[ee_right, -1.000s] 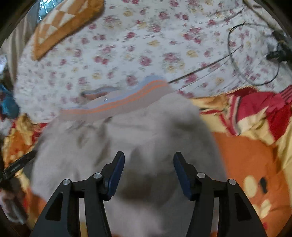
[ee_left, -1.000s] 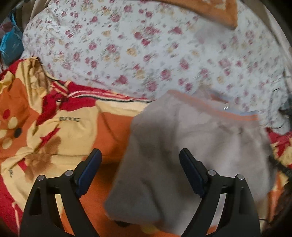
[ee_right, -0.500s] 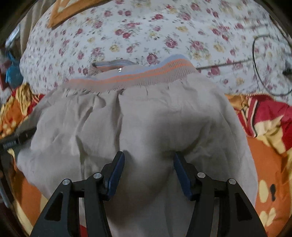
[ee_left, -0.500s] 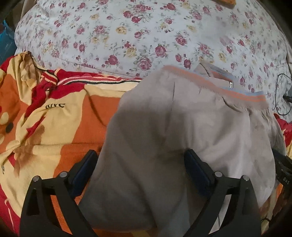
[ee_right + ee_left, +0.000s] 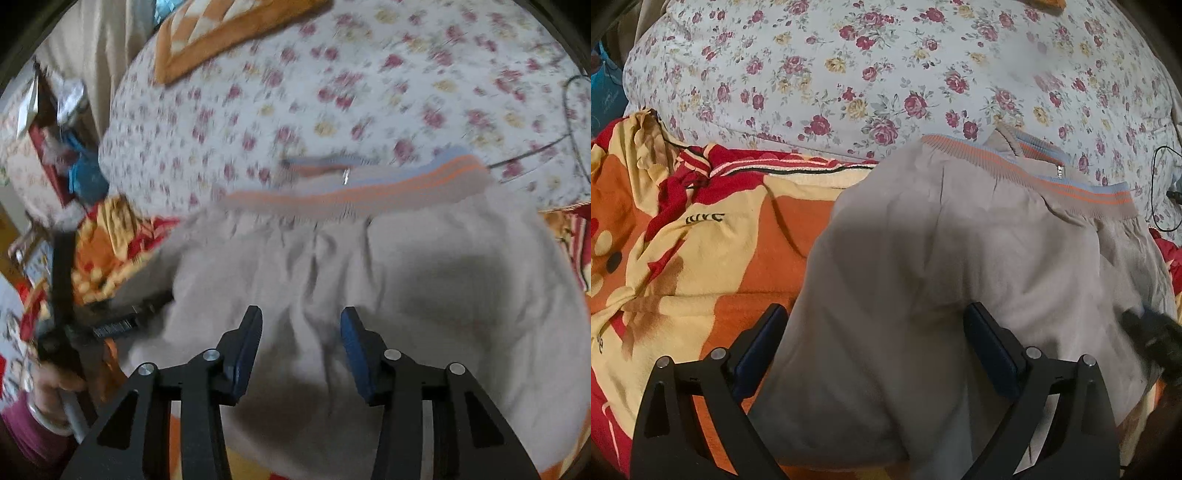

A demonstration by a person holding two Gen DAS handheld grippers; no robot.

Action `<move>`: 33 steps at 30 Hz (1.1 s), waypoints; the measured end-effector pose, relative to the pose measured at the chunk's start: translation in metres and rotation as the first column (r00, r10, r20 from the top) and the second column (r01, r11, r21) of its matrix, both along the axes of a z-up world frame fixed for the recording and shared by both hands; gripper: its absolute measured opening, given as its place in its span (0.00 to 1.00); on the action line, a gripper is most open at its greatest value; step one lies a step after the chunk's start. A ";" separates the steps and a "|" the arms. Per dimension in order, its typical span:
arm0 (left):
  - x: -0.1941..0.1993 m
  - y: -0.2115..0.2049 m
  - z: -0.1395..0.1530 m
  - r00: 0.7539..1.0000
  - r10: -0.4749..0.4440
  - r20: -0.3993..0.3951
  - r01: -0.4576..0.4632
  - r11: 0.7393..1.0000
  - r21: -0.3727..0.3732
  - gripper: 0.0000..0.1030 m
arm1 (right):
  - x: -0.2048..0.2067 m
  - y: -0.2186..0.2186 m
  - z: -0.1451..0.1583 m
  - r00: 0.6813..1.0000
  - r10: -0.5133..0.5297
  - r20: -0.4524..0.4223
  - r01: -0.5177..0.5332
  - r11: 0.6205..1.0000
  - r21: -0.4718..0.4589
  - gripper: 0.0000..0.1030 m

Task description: Fold large clothes

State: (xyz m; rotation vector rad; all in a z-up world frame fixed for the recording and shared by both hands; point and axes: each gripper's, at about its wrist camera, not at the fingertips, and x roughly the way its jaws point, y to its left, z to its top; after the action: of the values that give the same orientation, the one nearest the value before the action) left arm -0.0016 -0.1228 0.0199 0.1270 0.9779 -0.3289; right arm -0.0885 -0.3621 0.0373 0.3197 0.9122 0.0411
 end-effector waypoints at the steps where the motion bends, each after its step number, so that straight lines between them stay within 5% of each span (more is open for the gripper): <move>1: 0.000 0.000 0.000 1.000 -0.002 0.000 0.002 1.000 0.001 0.95 | 0.002 0.002 -0.008 1.000 0.004 -0.031 -0.004 1.000 -0.012 0.44; 10: 0.005 0.002 -0.002 1.000 0.006 -0.030 -0.007 1.000 -0.018 0.96 | 0.001 -0.003 -0.014 0.999 -0.011 -0.047 0.012 1.000 0.020 0.45; 17: 0.009 0.002 -0.003 0.998 0.014 -0.055 -0.016 0.999 -0.034 0.97 | -0.006 -0.001 0.014 0.996 0.003 0.085 -0.006 0.999 0.040 0.47; 24: 0.013 0.005 -0.005 0.996 0.020 -0.081 -0.025 0.998 -0.054 0.99 | 0.005 0.009 -0.015 0.999 0.032 -0.041 -0.032 0.999 0.000 0.47; 33: 0.018 0.009 -0.007 0.993 0.020 -0.120 -0.030 0.996 -0.085 0.99 | -0.001 -0.001 -0.010 1.000 0.009 -0.015 -0.007 0.997 0.082 0.49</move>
State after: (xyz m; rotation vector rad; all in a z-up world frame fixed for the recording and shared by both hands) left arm 0.0167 -0.1141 0.0130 0.0155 1.0811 -0.3585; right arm -0.0900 -0.3629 0.0276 0.3929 0.9284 0.0836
